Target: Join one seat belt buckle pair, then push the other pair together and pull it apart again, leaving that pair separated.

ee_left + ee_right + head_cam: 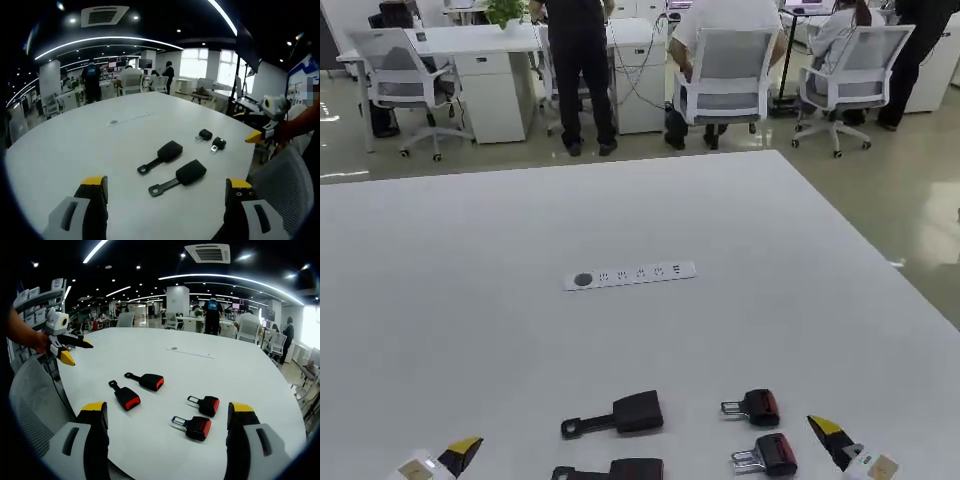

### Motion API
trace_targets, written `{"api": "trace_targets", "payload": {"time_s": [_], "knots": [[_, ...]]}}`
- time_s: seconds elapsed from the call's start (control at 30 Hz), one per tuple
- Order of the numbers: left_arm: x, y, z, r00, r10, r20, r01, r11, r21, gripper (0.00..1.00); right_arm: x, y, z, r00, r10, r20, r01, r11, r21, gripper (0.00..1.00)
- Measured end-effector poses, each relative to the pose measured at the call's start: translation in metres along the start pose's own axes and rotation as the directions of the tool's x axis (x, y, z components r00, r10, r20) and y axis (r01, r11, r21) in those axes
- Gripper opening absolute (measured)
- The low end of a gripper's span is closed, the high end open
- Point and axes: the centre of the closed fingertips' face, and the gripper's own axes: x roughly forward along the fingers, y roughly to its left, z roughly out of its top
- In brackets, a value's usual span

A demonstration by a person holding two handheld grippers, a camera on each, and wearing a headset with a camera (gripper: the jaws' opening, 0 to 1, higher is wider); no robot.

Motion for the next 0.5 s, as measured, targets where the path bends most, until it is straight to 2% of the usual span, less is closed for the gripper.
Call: {"api": "trace_targets", "payload": {"time_s": [0.5], "knots": [[-0.0005,-0.0045,0.0007,1.0,-0.005,0.001,0.005,1.0,0.004,1.0,-0.0014,0.0009,-0.0033,1.0,-0.001,-0.004,0.001,1.0,0.005,0.99]]}}
